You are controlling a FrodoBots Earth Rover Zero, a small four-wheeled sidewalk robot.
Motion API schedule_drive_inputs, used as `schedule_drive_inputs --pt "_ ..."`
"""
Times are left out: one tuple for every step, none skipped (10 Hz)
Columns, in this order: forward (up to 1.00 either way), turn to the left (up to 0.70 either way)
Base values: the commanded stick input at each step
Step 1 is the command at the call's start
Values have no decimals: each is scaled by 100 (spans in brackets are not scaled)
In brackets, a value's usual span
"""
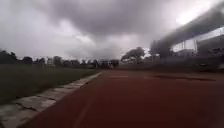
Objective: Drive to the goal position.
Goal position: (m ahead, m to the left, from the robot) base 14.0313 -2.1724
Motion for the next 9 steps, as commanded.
schedule_drive_inputs --pt "50 0" --pt "50 0" --pt "50 0" --pt "50 0" --pt "50 0" --pt "50 0" --pt "50 0" --pt "50 0" --pt "50 0"
